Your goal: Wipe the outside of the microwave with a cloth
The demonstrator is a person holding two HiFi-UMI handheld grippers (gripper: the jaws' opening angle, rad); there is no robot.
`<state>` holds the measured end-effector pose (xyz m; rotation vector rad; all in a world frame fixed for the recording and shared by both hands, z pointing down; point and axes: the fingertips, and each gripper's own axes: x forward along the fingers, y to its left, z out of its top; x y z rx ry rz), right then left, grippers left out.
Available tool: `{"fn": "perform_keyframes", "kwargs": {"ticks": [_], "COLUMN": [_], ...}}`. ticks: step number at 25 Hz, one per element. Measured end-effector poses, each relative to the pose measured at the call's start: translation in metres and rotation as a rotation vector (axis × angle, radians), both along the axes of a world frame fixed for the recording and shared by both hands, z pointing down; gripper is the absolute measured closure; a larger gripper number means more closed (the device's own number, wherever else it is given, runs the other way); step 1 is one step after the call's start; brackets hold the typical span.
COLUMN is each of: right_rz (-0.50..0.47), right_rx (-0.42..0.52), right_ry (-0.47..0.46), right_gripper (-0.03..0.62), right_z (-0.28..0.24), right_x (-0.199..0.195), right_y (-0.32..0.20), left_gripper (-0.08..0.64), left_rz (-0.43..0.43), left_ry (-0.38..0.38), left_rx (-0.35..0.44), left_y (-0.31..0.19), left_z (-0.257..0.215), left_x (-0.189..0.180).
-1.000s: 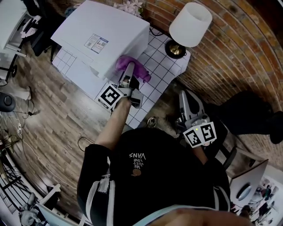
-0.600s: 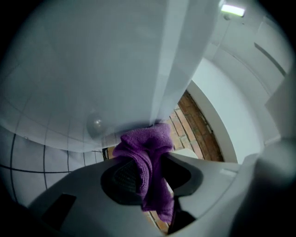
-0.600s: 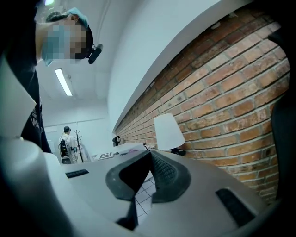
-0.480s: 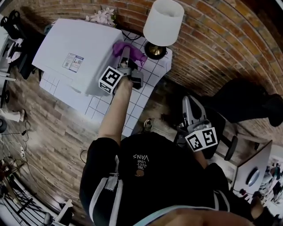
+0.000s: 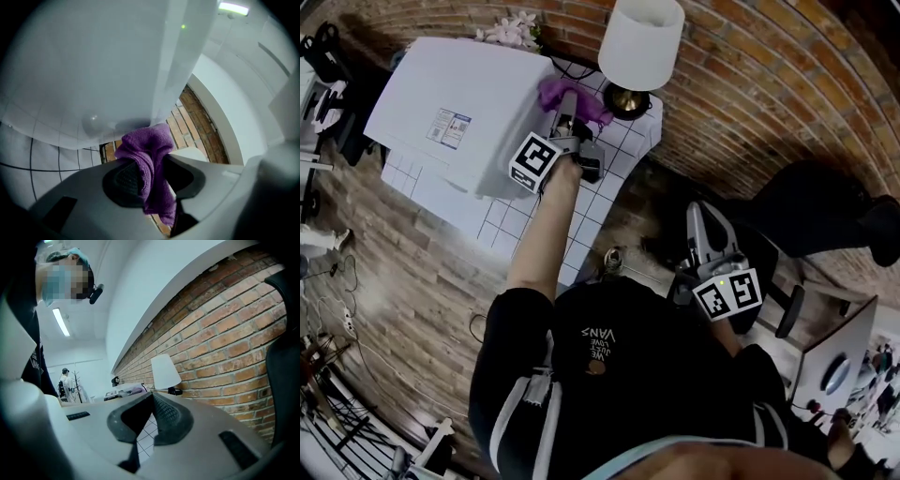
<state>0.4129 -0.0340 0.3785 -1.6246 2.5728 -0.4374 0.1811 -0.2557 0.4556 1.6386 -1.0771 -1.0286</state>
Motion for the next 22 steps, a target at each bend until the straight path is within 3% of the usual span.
{"fn": "perform_keyframes", "kwargs": {"ticks": [8,14,18,22], "right_rz": [-0.159,-0.313,-0.37,-0.36], "right_rx": [0.008,0.002,-0.005,-0.007], "right_ry": [-0.015,-0.019,-0.018,-0.009], "right_gripper": [0.595,0.595,0.595,0.595], "right_z": [0.001,0.005,0.008,0.007], "right_x": [-0.046,-0.094,-0.116,-0.117], "right_y": [-0.002,-0.001,0.004,0.005], "left_gripper": [0.426,0.426,0.426,0.426], "left_rz": [-0.037,-0.146,-0.211,-0.223], "left_ry": [-0.023,0.002,-0.001,0.007], "left_rx": [0.003,-0.076,-0.115,-0.118], "left_y": [0.101,0.183,0.204,0.193], "left_z": [0.012,0.044,0.063,0.07], "left_x": [-0.026,-0.071,-0.101,-0.11]}}
